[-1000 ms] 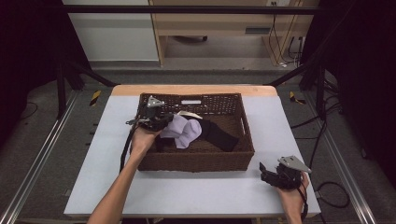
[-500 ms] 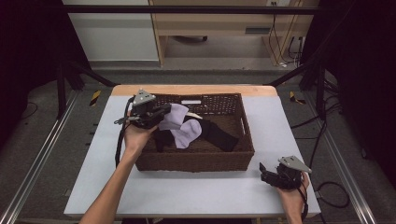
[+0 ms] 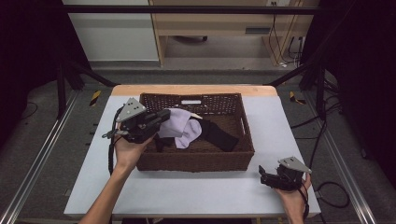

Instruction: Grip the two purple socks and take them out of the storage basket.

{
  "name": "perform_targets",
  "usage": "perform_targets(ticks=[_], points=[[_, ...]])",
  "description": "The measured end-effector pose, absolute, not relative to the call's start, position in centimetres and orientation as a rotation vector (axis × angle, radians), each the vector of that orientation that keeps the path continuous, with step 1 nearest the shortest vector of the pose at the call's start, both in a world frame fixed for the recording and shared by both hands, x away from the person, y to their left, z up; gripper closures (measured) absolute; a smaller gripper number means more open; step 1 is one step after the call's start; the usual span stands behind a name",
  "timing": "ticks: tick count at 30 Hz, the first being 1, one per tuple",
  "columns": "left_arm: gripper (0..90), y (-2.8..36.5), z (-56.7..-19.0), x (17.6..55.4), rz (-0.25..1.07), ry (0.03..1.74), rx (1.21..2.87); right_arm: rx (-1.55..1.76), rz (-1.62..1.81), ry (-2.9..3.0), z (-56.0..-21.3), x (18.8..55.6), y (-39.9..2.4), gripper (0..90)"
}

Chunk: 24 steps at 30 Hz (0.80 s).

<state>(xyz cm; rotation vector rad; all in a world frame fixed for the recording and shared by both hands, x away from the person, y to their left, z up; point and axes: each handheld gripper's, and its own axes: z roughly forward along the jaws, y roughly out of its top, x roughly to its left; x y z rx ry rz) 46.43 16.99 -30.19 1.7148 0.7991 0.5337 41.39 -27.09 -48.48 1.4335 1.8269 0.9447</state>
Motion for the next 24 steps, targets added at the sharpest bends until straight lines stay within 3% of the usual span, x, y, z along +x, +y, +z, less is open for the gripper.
perform_targets(ticks=[24], points=[[86.0, 16.6, -31.9, 39.5, 0.476, 0.680, 1.775, 1.434, 1.025, 1.677, -48.4, 41.7, -27.7, 15.6]])
